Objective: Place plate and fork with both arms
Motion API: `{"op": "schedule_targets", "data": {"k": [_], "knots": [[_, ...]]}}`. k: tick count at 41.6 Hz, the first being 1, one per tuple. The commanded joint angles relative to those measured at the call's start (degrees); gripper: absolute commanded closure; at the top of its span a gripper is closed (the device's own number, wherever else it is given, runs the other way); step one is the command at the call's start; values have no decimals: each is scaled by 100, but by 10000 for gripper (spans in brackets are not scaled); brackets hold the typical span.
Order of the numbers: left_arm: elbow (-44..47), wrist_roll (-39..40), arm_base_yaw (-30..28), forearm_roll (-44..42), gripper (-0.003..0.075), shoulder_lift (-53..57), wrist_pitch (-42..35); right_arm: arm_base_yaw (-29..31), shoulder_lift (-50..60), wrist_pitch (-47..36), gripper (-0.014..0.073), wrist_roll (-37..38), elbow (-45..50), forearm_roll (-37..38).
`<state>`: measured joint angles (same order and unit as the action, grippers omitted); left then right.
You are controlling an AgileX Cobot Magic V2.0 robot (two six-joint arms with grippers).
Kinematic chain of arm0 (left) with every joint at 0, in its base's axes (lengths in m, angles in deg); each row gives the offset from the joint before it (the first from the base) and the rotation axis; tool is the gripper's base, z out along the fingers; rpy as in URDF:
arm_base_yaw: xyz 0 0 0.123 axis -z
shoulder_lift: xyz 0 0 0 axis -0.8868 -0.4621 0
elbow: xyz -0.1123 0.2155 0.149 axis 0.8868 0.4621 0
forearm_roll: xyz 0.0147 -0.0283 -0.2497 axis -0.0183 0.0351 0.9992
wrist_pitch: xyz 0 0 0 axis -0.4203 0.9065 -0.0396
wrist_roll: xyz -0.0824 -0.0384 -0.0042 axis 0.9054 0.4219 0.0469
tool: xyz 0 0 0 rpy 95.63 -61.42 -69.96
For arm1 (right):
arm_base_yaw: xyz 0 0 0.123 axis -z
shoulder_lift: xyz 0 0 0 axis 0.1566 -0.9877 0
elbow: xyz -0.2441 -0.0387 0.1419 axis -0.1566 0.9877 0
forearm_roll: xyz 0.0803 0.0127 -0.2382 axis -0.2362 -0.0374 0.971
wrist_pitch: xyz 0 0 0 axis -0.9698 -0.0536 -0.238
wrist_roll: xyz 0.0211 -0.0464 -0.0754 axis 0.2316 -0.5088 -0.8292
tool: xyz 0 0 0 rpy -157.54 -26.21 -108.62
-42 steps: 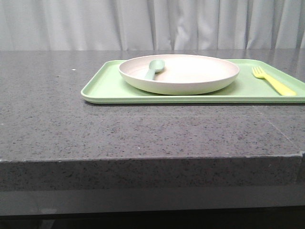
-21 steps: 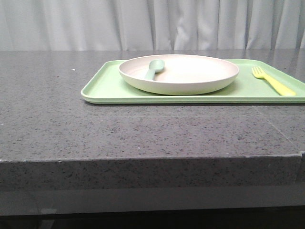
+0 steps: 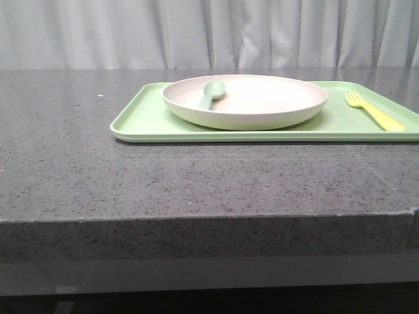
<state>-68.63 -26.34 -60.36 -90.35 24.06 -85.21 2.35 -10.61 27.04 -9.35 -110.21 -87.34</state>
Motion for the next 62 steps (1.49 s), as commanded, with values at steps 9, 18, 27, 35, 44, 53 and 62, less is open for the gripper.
{"op": "schedule_targets", "data": {"k": [9, 18, 27, 35, 44, 53, 62], "knots": [[8, 62, -32, 10, 739, 127, -651, 23, -9, -343, 662, -81, -145, 52], [8, 62, -32, 25, 739, 127, -651, 23, -9, -343, 662, -81, -145, 52], [8, 62, -32, 25, 739, 127, -651, 23, -9, -343, 662, -81, -145, 52], [8, 62, -32, 25, 739, 127, -651, 23, -9, -343, 662, -81, -145, 52], [8, 62, -32, 25, 739, 127, -651, 23, -9, -343, 662, -81, -145, 52], [8, 62, -32, 25, 739, 127, -651, 23, 23, -439, 662, -81, -8, 52], [8, 62, -32, 25, 739, 115, -651, 273, 802, -1933, 660, -81, 1357, 68]]}}
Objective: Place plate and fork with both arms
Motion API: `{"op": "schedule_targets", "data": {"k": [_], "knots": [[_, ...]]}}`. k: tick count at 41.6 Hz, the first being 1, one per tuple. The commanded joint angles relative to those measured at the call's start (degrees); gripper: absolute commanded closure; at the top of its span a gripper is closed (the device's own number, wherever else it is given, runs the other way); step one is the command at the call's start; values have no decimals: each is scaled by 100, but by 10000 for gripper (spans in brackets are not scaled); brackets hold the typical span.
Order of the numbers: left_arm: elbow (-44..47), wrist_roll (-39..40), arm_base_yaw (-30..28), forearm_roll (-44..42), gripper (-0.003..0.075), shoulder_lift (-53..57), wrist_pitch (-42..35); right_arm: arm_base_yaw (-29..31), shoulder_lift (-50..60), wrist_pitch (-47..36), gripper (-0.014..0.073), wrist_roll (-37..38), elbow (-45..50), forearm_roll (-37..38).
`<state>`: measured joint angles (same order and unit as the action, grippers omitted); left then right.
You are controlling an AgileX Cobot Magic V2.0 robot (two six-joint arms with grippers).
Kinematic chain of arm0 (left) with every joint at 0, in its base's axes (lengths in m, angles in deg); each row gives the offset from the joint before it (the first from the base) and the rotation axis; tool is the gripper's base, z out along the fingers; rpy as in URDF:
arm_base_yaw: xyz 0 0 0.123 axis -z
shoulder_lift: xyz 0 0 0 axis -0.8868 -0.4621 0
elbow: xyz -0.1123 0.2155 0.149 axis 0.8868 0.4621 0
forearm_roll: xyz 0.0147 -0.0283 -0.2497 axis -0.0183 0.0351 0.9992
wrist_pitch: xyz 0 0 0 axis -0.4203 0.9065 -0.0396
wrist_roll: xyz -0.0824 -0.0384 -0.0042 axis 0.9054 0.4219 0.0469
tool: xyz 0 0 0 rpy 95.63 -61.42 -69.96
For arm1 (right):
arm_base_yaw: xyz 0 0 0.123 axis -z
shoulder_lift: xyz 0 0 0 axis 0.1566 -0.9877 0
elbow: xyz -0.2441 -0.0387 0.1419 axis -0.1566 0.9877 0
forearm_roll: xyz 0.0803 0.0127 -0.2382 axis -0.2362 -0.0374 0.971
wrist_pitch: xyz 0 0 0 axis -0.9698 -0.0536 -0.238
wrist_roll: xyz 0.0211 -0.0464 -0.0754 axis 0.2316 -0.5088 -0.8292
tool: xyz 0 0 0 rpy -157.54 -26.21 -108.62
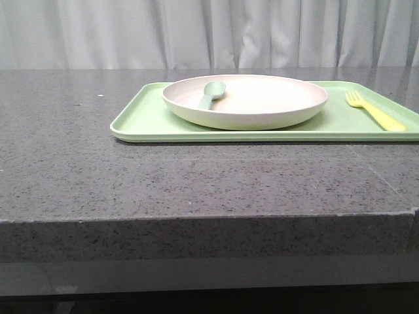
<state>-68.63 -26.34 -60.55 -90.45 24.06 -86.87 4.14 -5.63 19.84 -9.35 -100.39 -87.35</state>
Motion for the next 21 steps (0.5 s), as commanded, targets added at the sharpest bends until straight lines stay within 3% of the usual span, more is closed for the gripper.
{"op": "schedule_targets", "data": {"k": [1, 12, 21], "knots": [[8, 62, -13, 35, 739, 115, -485, 118, 465, -1483, 660, -81, 563, 68], [8, 62, -13, 35, 739, 115, -485, 407, 2007, -4647, 660, -81, 3271, 74], [8, 62, -13, 35, 739, 115, -485, 426, 2910, -5130, 660, -81, 4270, 74]]}}
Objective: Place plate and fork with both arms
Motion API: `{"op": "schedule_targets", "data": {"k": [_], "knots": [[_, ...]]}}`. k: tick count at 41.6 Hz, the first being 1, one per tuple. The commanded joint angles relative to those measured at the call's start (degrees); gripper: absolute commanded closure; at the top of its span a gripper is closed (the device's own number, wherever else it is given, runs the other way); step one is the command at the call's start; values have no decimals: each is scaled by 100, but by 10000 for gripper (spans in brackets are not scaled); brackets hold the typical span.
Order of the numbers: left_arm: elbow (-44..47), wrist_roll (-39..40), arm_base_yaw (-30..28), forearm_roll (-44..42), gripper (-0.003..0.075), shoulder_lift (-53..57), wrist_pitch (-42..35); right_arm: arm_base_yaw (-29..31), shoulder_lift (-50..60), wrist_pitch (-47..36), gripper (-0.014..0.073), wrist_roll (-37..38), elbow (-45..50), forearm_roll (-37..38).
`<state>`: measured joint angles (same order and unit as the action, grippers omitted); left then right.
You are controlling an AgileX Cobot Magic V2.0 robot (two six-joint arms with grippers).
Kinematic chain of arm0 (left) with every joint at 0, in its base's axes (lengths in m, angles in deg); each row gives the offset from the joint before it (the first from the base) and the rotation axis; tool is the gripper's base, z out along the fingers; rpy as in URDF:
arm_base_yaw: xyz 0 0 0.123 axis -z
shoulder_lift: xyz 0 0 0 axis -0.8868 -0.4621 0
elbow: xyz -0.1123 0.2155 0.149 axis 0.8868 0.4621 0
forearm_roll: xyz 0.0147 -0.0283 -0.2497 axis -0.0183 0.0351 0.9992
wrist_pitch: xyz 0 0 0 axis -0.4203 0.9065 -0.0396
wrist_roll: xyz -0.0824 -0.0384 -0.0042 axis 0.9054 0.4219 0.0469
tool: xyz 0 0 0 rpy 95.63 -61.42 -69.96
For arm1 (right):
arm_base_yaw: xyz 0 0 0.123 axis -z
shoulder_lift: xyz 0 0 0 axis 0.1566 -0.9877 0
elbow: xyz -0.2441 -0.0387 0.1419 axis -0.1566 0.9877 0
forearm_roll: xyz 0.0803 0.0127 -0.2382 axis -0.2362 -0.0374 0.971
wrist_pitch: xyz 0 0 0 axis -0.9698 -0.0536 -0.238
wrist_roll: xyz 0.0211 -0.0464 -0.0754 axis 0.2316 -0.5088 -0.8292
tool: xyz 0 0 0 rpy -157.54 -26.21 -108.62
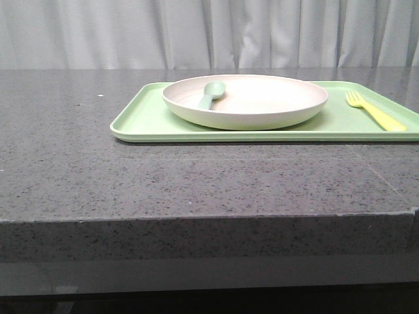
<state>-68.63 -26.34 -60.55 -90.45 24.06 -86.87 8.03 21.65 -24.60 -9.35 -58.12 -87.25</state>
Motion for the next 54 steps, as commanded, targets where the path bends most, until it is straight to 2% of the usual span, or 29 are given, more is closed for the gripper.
{"op": "schedule_targets", "data": {"k": [1, 21, 32, 54], "knots": [[8, 62, -13, 35, 739, 115, -485, 44, 216, -579, 660, -81, 36, 64], [8, 62, -13, 35, 739, 115, -485, 150, 211, -580, 660, -81, 36, 64], [8, 62, -13, 35, 739, 115, -485, -131, 211, -580, 660, -81, 36, 64], [8, 62, -13, 35, 739, 115, -485, -38, 211, -580, 660, -81, 36, 64]]}}
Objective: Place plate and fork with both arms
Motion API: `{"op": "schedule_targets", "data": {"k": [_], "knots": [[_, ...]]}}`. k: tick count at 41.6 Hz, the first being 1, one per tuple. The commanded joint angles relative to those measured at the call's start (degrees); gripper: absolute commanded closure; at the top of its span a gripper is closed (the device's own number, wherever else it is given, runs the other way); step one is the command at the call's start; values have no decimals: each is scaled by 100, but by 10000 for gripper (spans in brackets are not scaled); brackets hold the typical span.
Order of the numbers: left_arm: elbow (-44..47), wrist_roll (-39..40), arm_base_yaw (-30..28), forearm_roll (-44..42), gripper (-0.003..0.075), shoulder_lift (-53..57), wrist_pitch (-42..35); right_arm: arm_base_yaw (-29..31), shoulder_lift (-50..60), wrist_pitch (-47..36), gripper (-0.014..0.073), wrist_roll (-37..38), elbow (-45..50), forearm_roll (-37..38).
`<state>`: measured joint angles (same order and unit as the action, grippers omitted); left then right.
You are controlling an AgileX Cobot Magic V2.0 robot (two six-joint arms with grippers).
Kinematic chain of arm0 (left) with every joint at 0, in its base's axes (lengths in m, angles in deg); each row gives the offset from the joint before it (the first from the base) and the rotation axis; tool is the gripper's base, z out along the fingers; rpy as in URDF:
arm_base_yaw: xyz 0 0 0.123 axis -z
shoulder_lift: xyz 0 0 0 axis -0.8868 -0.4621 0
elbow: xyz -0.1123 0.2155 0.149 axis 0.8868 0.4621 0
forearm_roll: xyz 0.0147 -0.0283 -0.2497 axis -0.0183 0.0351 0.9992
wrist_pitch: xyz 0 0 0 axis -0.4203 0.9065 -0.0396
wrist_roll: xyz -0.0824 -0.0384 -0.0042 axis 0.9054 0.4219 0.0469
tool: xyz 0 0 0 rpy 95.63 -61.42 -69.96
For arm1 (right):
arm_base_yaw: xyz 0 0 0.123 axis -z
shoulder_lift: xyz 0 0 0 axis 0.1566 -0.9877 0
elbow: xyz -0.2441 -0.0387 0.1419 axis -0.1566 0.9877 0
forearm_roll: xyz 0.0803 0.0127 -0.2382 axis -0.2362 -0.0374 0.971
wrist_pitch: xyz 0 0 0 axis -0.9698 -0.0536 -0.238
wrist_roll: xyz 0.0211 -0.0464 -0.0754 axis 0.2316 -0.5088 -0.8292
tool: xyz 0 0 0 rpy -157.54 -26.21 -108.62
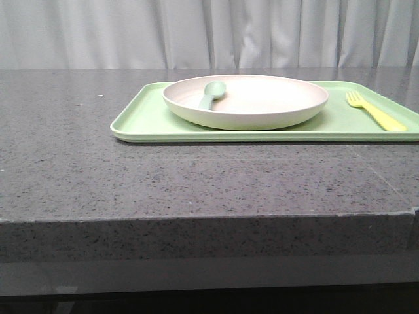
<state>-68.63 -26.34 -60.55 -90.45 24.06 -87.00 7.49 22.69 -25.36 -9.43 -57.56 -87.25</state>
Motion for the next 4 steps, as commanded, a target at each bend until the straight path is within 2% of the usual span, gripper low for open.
{"op": "schedule_targets", "data": {"k": [1, 4], "knots": [[8, 62, -13, 35, 739, 115, -472, 16, 106, -504, 660, -73, -20, 64], [8, 62, -13, 35, 739, 115, -472, 16, 106, -504, 660, -73, -20, 64]]}}
